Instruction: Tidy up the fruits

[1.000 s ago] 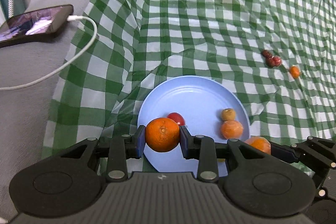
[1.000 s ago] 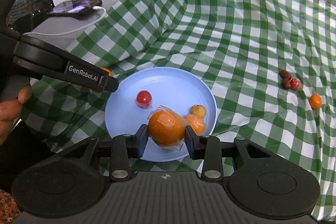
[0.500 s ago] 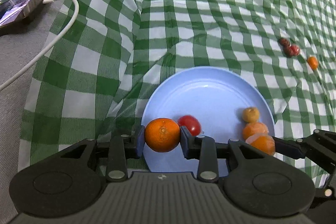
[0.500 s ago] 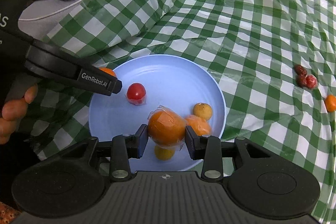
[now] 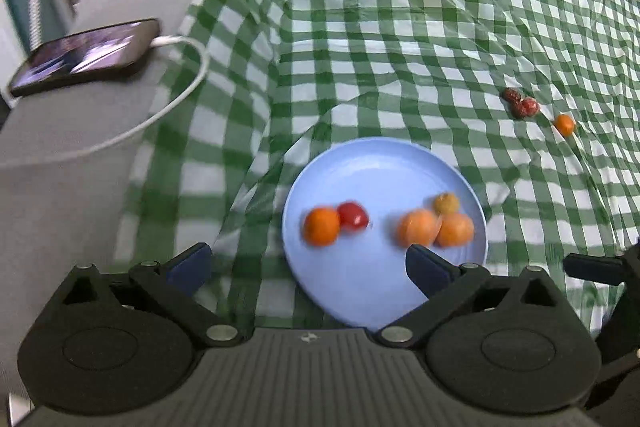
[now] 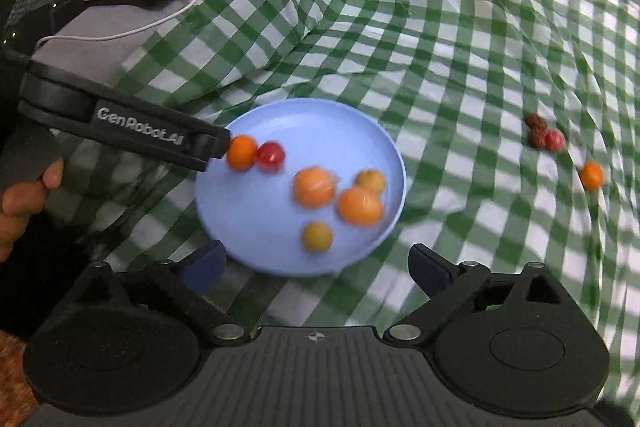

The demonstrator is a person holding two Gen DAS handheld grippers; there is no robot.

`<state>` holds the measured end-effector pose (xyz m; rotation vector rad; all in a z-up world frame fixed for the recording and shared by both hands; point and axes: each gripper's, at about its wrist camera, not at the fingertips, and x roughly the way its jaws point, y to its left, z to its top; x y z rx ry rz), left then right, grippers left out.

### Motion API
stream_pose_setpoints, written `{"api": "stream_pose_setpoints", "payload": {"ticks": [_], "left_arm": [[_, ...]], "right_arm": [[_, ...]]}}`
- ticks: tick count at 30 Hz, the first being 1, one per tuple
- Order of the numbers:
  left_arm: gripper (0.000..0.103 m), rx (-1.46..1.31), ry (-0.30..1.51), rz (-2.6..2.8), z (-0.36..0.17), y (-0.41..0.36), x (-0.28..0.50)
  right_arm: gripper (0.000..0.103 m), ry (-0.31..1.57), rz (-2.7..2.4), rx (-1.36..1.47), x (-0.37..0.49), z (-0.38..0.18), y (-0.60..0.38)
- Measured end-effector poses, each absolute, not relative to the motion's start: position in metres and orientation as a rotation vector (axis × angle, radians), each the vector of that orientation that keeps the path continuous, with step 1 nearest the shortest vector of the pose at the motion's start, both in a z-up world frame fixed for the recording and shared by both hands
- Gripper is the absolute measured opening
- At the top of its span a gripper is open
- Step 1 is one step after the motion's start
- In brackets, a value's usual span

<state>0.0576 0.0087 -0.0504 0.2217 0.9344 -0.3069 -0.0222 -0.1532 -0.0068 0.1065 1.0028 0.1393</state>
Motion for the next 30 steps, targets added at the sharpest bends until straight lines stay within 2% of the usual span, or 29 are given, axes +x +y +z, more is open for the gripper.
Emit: {"api": "stream_pose_setpoints", "payload": {"ticks": [10, 30], "left_arm": [[0.103, 0.187, 0.875, -0.240, -0.029, 0.033, -0.006], [0.103, 0.173, 0.722, -0.271, 0.015, 0.029, -0.062]], "right_arm": [[0.101, 0.886, 0.096, 0.089, -0.064, 0.029, -0.148], [0.102, 0.729, 0.062, 0.061, -0.122, 0.070, -0.144]]}}
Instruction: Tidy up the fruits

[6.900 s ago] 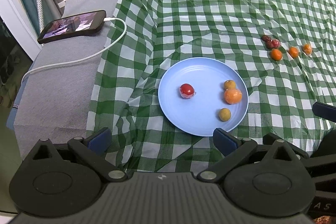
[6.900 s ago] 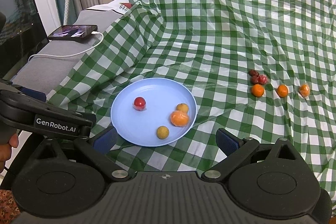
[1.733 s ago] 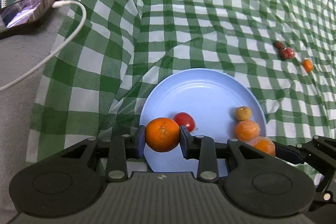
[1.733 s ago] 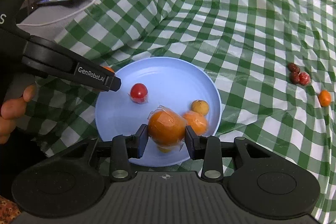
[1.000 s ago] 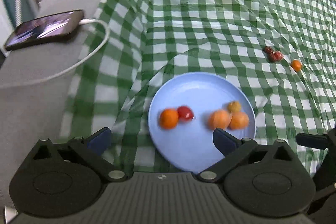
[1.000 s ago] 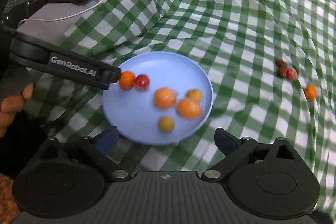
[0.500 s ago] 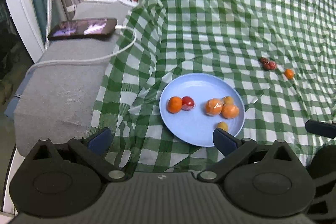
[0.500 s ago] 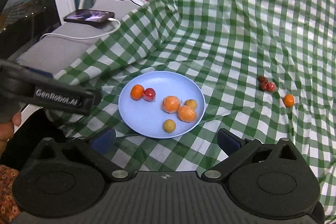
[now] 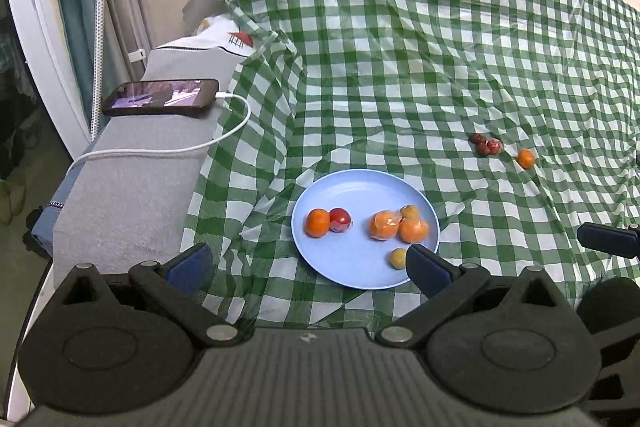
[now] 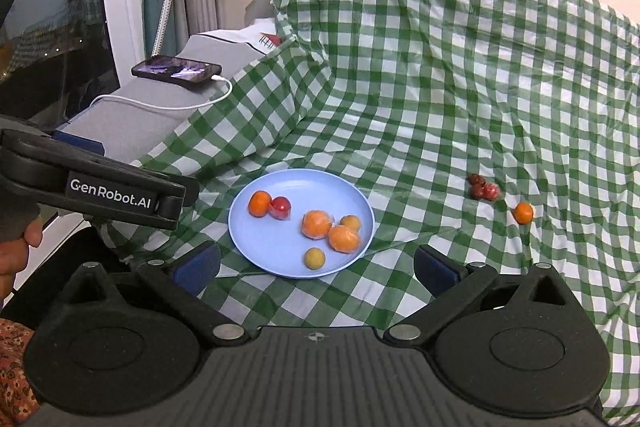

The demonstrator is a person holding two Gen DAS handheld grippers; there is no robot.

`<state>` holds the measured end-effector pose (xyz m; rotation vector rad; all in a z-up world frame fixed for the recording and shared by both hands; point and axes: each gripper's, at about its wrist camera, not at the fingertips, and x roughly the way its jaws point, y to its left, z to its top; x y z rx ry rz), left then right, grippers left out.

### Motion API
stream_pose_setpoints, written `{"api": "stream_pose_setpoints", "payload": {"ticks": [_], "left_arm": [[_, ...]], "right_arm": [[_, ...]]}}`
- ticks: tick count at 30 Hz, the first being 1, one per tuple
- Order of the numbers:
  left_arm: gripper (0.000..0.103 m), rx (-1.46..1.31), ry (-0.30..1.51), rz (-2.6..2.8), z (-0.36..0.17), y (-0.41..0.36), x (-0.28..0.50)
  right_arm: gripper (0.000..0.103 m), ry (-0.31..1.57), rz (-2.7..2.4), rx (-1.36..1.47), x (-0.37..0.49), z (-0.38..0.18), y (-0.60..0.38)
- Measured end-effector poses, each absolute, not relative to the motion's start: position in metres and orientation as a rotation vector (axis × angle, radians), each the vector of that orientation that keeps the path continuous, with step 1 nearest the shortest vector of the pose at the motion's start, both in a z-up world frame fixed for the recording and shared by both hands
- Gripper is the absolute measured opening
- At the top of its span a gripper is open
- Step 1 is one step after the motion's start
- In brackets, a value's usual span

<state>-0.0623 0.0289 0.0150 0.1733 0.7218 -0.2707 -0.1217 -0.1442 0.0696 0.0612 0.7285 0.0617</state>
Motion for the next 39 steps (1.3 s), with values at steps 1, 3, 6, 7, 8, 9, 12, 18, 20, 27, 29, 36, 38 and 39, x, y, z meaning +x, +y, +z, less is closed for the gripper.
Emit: {"api": "stream_pose_setpoints", "payload": {"ticks": [1, 3, 6, 7, 8, 9, 12, 18, 20, 27, 29, 36, 38, 39], "left_arm": [[0.103, 0.172, 0.720, -0.271, 0.015, 0.029, -0.063], [0.103, 0.169, 0.719, -0.269, 0.016, 0.030, -0.063], [0.103, 0.166, 0.721, -0.267, 0.015, 0.031, -0.061], [0.103, 0.166, 0.723, -0.266, 0.015, 0.031, -0.061], [0.103, 0.166, 0.724, -0.266, 0.014, 0.031, -0.060], [0.103, 0.165, 0.728, -0.266, 0.013, 0.031, -0.059], [0.103, 0.166, 0.743, -0.265, 0.009, 0.031, -0.056], [0.103, 0.169, 0.777, -0.263, 0.001, 0.030, -0.048], [0.103, 0.170, 0.788, -0.262, -0.002, 0.030, -0.044], [0.103, 0.178, 0.820, -0.252, -0.009, 0.026, -0.032], [0.103, 0.182, 0.830, -0.248, -0.012, 0.024, -0.028], [0.103, 0.195, 0.853, -0.249, -0.015, 0.012, -0.014], [0.103, 0.196, 0.856, -0.251, -0.015, 0.009, -0.012], [0.103, 0.197, 0.858, -0.253, -0.015, 0.007, -0.011]], "right_arm": [[0.102, 0.726, 0.060, 0.061, -0.123, 0.070, -0.144], [0.102, 0.723, 0.056, 0.061, -0.123, 0.071, -0.144], [0.102, 0.727, 0.051, 0.062, -0.123, 0.070, -0.143], [0.102, 0.729, 0.051, 0.062, -0.123, 0.069, -0.143], [0.102, 0.733, 0.051, 0.063, -0.122, 0.069, -0.143], [0.102, 0.736, 0.051, 0.064, -0.121, 0.068, -0.143], [0.102, 0.751, 0.051, 0.071, -0.118, 0.064, -0.144], [0.102, 0.786, 0.051, 0.085, -0.110, 0.055, -0.146], [0.102, 0.797, 0.050, 0.090, -0.107, 0.052, -0.147], [0.102, 0.824, 0.047, 0.112, -0.095, 0.043, -0.153], [0.102, 0.831, 0.040, 0.124, -0.092, 0.040, -0.156], [0.102, 0.849, 0.014, 0.164, -0.080, 0.029, -0.167], [0.102, 0.853, 0.007, 0.173, -0.078, 0.026, -0.170], [0.102, 0.855, 0.004, 0.177, -0.077, 0.025, -0.172]]}}
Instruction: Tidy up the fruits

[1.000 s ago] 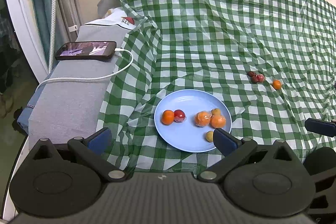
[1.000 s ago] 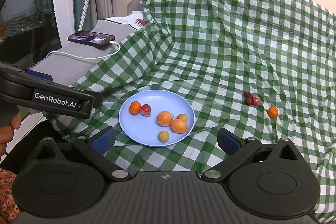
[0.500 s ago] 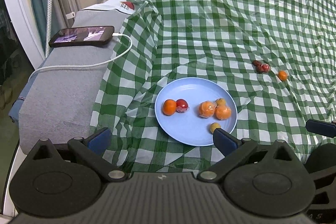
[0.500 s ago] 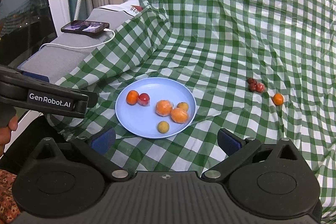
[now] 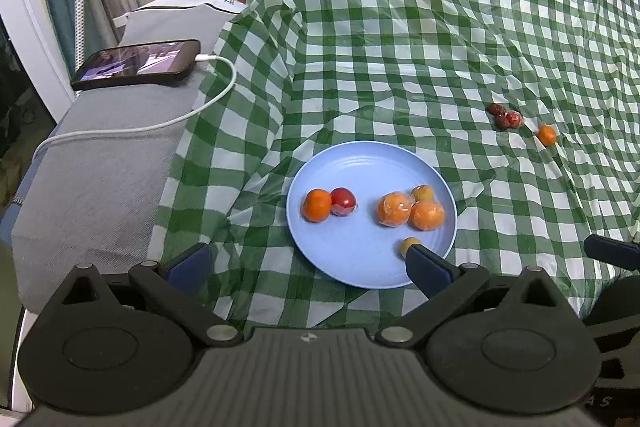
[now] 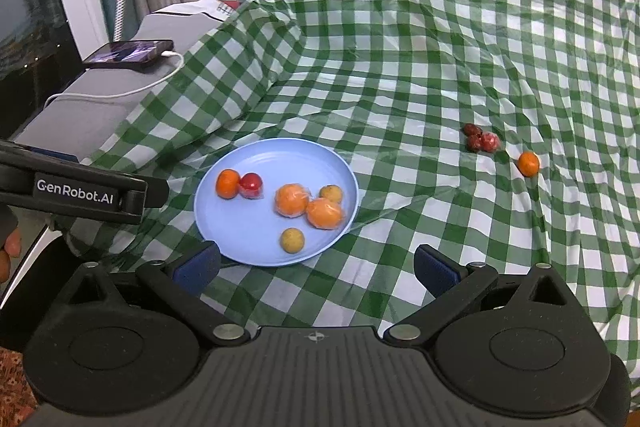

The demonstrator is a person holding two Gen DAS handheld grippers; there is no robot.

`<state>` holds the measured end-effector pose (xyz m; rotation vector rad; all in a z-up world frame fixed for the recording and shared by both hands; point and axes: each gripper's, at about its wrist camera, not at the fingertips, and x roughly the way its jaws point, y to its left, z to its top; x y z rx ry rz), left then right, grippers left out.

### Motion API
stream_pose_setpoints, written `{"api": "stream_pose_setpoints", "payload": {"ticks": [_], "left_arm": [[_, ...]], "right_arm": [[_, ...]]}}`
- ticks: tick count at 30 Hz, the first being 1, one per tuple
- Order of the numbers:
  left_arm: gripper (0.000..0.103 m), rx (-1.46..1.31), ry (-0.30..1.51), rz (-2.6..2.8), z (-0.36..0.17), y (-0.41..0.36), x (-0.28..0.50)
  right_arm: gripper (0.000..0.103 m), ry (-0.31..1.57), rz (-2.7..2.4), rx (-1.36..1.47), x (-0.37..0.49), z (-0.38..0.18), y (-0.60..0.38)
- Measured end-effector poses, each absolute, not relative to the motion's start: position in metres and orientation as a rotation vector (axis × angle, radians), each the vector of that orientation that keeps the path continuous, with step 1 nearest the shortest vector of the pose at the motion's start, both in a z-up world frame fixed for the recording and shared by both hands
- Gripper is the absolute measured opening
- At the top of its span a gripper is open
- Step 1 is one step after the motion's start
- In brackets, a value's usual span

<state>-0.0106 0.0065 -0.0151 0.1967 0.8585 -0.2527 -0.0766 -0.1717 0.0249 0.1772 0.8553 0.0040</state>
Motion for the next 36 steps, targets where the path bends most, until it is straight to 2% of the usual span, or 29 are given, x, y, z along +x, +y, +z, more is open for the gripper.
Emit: {"api": "stream_pose_setpoints", "payload": {"ticks": [11, 36], "left_arm": [[0.103, 0.196, 0.837, -0.296, -0.007, -0.007, -0.003], [0.103, 0.139, 0.755, -0.282, 0.016, 0.024, -0.041]], "right_arm": [[0.102, 0.854, -0.034, 0.178, -0.069, 0.026, -0.178], [0.102, 0.739, -0.069, 0.092, -0.107, 0.066, -0.155]]}}
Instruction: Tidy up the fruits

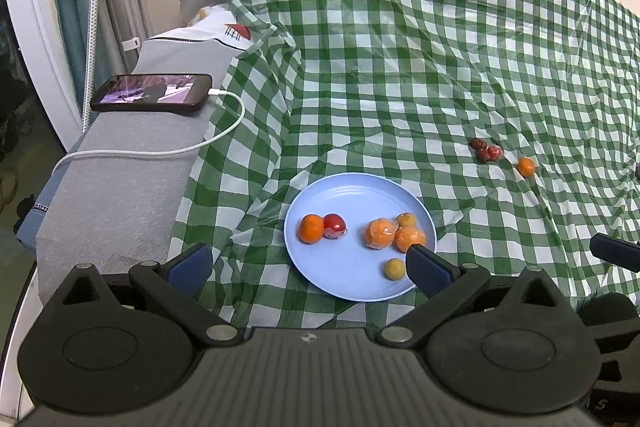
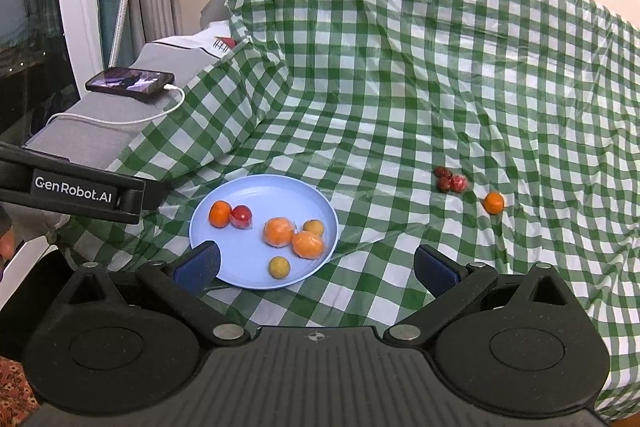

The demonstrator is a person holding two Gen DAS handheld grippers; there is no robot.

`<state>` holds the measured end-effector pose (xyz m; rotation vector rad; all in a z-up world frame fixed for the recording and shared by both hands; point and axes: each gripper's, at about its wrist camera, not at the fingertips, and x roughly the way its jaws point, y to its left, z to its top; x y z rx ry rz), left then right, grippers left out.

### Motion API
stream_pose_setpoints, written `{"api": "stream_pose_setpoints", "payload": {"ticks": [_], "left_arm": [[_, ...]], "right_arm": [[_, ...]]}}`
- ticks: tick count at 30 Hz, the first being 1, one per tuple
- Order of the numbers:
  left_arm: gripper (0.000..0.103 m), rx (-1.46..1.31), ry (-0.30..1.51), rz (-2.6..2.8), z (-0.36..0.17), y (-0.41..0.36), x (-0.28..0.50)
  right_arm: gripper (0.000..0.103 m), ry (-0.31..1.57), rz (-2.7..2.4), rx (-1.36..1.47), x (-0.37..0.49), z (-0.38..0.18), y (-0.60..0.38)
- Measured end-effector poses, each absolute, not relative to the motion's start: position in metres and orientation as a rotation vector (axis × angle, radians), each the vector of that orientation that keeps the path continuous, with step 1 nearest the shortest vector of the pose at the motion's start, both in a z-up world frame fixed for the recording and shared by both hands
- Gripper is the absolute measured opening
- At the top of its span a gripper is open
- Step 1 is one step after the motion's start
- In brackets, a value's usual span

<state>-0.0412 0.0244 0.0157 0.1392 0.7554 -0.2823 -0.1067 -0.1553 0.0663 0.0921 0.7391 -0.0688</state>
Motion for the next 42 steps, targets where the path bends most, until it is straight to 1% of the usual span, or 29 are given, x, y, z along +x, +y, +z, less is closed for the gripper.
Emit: {"api": "stream_pose_setpoints", "payload": {"ticks": [4, 10, 18, 26, 28, 29, 30, 31, 32, 33, 35, 39, 41, 42], "left_arm": [[0.103, 0.154, 0.753, -0.289, 0.019, 0.018, -0.042], [0.103, 0.171, 0.800, -0.311, 0.016, -0.004, -0.026], [0.103, 0.216, 0.835, -0.365, 0.008, -0.058, 0.021], [0.103, 0.251, 0.834, -0.418, -0.007, -0.120, 0.074], [0.103, 0.273, 0.840, -0.437, -0.015, -0.137, 0.086], [0.103, 0.285, 0.846, -0.438, -0.018, -0.145, 0.092], [0.103, 0.294, 0.851, -0.440, -0.022, -0.153, 0.099], [0.103, 0.298, 0.854, -0.441, -0.025, -0.159, 0.104], [0.103, 0.301, 0.857, -0.442, -0.028, -0.164, 0.109], [0.103, 0.306, 0.861, -0.441, -0.032, -0.170, 0.115], [0.103, 0.315, 0.869, -0.435, -0.039, -0.176, 0.123], [0.103, 0.332, 0.900, -0.415, -0.055, -0.184, 0.141], [0.103, 0.338, 0.918, -0.405, -0.063, -0.186, 0.149], [0.103, 0.341, 0.924, -0.402, -0.066, -0.187, 0.153]], "right_arm": [[0.102, 0.734, -0.075, 0.113, -0.108, 0.065, -0.161], [0.102, 0.737, -0.133, 0.164, -0.100, 0.051, -0.188], [0.102, 0.732, -0.310, 0.231, -0.075, 0.012, -0.255], [0.102, 0.705, -0.436, 0.228, -0.021, -0.035, -0.327], [0.099, 0.697, -0.415, 0.198, -0.003, -0.047, -0.338], [0.095, 0.698, -0.393, 0.181, 0.008, -0.054, -0.344], [0.089, 0.703, -0.370, 0.162, 0.019, -0.061, -0.350], [0.085, 0.709, -0.352, 0.147, 0.030, -0.068, -0.354], [0.075, 0.717, -0.333, 0.133, 0.042, -0.076, -0.360], [0.068, 0.728, -0.318, 0.120, 0.053, -0.083, -0.365], [0.062, 0.758, -0.291, 0.096, 0.078, -0.099, -0.373], [0.061, 0.812, -0.262, 0.048, 0.113, -0.129, -0.383], [0.060, 0.794, -0.230, 0.004, 0.123, -0.136, -0.382], [0.058, 0.794, -0.214, -0.009, 0.127, -0.139, -0.381]]}}
